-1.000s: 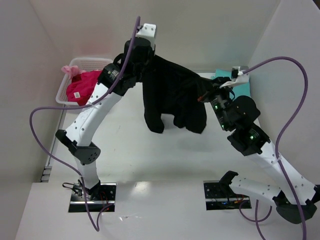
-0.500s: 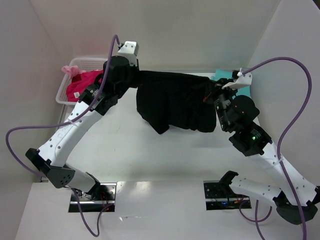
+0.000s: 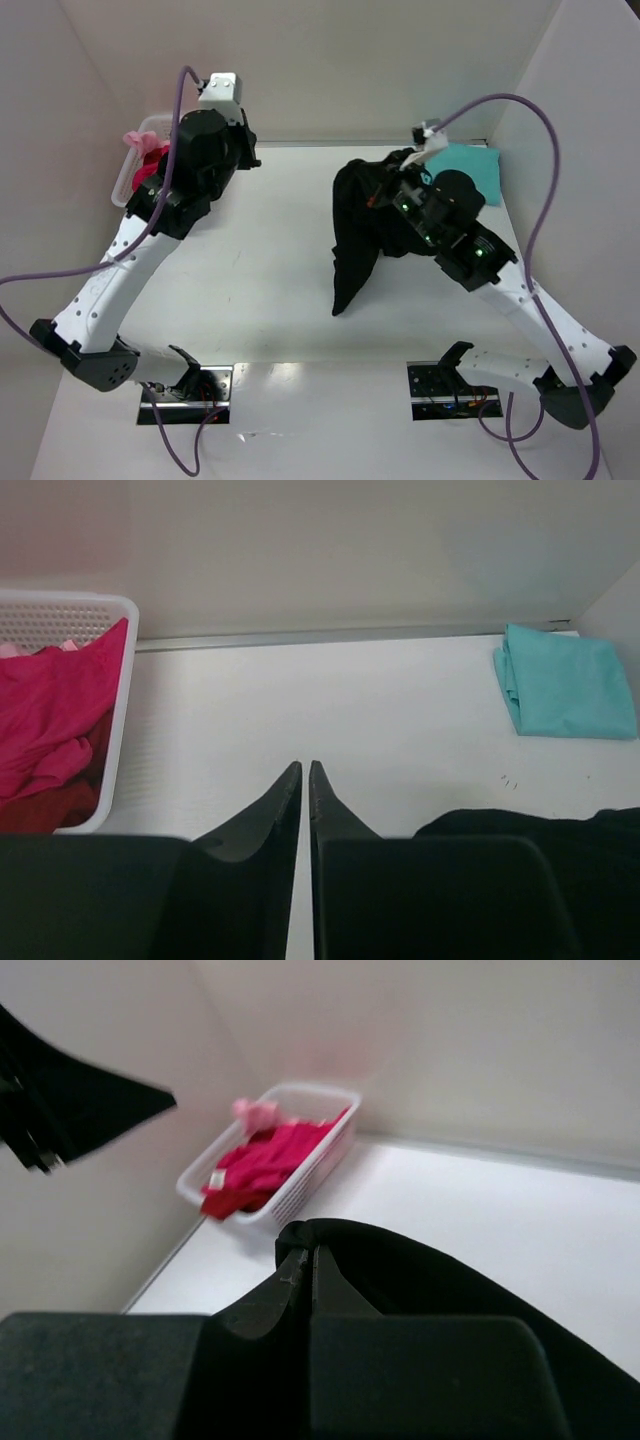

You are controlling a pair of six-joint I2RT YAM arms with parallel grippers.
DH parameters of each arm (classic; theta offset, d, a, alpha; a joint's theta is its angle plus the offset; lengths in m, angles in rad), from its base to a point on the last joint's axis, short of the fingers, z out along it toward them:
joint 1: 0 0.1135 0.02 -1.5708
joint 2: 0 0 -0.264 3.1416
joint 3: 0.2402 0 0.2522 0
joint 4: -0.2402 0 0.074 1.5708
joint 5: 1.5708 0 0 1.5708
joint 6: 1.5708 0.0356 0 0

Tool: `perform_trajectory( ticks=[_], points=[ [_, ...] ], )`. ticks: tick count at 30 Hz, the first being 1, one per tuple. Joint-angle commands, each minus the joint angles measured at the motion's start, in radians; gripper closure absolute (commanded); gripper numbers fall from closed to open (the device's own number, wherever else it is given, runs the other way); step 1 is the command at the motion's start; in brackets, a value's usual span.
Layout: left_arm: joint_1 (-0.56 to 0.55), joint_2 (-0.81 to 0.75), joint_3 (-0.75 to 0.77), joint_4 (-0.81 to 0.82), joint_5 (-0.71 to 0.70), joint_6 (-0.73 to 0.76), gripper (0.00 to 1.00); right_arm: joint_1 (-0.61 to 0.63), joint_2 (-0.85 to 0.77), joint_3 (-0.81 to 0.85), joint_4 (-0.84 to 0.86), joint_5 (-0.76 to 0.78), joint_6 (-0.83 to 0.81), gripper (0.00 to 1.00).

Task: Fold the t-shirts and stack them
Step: Flatten out the tshirt

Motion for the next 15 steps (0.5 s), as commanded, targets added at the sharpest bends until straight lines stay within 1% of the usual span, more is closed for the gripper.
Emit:
perform_trajectory(
  ticks=[1,2,3,4,5,6,7,8,9,10,11,12,13,15],
  points=[
    [0.002,-0.049,-0.036,0.021,0.076,0.004,0.81,-0.002,0.065,0.084,0.05,-0.22,0.042,1.0],
    [0.002,-0.06,-0.074,0.03,0.143,0.015,0.75,-0.002,0.065,0.1,0.038,-0.229,0.029,1.0],
    [0.002,-0.092,-0.125,0.082,0.274,0.015,0.69,-0.002,0.075,0.115,0.012,-0.23,0.015,1.0],
    [0.002,-0.113,-0.186,0.122,0.368,0.034,0.53,-0.002,0.075,0.143,0.0,-0.22,0.004,1.0],
    [0.002,-0.139,-0.327,0.169,0.474,0.063,0.43,-0.002,0.075,0.158,-0.014,-0.207,-0.017,1.0],
    [0.002,-0.19,-0.389,0.244,0.578,0.064,0.36,-0.002,0.062,0.173,-0.049,-0.188,-0.028,1.0],
    [0.002,-0.207,-0.435,0.263,0.611,0.041,0.32,-0.002,0.052,0.209,-0.072,-0.127,-0.04,1.0],
    [0.002,-0.222,-0.473,0.274,0.625,0.041,0.24,-0.002,0.052,0.23,-0.098,-0.089,-0.05,1.0],
    [0.002,-0.242,-0.536,0.274,0.625,0.041,0.2,-0.002,0.038,0.25,-0.121,-0.05,-0.062,1.0],
    [0.002,-0.242,-0.561,0.274,0.625,0.041,0.18,-0.002,0.027,0.262,-0.154,-0.009,-0.062,1.0],
    [0.002,-0.251,-0.584,0.274,0.625,0.05,0.15,-0.002,-0.005,0.272,-0.166,0.069,-0.062,1.0],
    [0.002,-0.251,-0.605,0.274,0.625,0.059,0.1,-0.002,-0.023,0.272,-0.178,0.098,-0.062,1.0],
    [0.002,-0.236,-0.638,0.274,0.625,0.041,0.09,-0.002,-0.043,0.254,-0.201,0.117,-0.062,1.0],
    [0.011,-0.178,-0.647,0.287,0.639,0.021,0.09,-0.002,-0.099,0.224,-0.226,0.139,-0.047,1.0]
  ],
)
